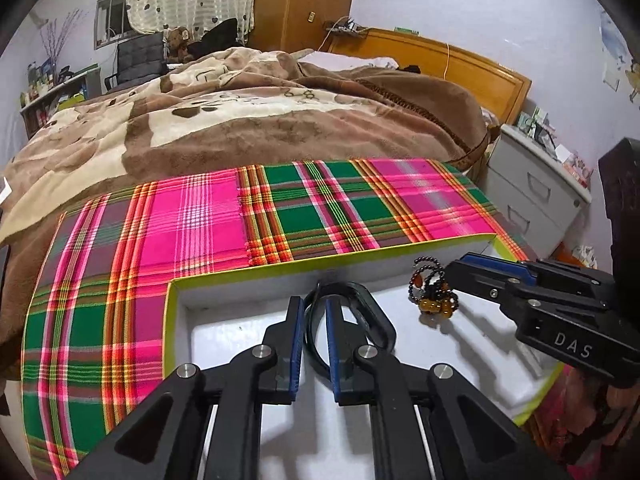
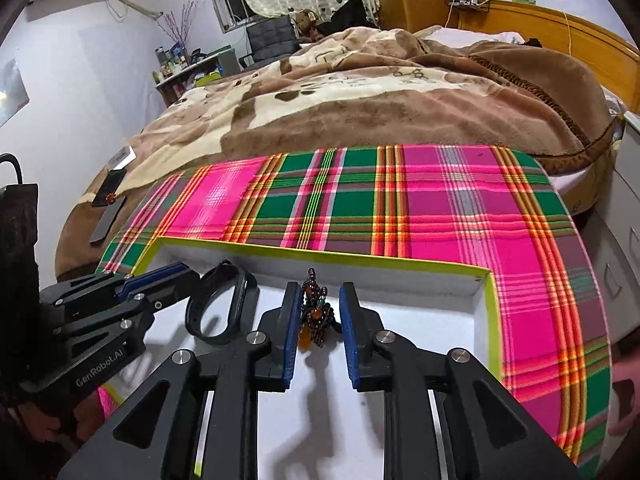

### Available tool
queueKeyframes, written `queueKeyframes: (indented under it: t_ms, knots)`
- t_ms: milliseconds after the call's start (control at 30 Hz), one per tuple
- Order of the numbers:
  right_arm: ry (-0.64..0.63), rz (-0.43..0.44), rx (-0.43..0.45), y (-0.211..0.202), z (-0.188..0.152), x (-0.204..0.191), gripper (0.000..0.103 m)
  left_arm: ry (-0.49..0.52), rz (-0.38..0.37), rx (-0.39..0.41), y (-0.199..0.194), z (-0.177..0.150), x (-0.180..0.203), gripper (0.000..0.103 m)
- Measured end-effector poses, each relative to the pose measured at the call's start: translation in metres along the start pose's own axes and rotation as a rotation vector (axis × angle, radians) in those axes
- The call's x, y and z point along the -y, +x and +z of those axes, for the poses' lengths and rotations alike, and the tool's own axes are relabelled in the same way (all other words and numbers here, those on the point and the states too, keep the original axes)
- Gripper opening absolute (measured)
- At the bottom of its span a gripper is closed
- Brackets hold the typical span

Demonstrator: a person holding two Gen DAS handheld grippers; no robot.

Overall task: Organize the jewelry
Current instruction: 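Carry the black band in the left tool into the box while the right tool carries the bracelet there, then open the left tool releasing the band while the right tool releases the bracelet in the box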

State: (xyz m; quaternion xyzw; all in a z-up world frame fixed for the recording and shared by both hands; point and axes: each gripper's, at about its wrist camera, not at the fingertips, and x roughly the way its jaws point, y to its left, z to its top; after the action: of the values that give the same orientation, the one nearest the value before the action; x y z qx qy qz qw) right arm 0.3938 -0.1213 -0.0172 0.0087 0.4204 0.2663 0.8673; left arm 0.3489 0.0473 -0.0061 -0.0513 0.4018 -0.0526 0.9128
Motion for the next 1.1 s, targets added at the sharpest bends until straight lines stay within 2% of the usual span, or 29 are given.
queueKeyframes:
  t_ms: [300, 633, 833, 1100]
  knots:
    - [-0.005, -0.012, 0.073, -0.057, -0.024, -0.007, 0.02, 0.007, -0.013, 0.093, -0.055, -0.02, 0.008, 0.01]
    - [-0.027, -0.014, 0.179, -0.128, -0.082, -0.03, 0.02, 0.034, -0.01, 0.219, -0.137, -0.076, 0.032, 0.01]
    - [-0.046, -0.026, 0.216, -0.16, -0.121, -0.043, 0.02, 0.03, -0.013, 0.251, -0.17, -0.111, 0.043, 0.01]
    - [-0.038, -0.039, 0.22, -0.184, -0.172, -0.049, 0.021, 0.037, 0.001, 0.25, -0.196, -0.156, 0.054, 0.01]
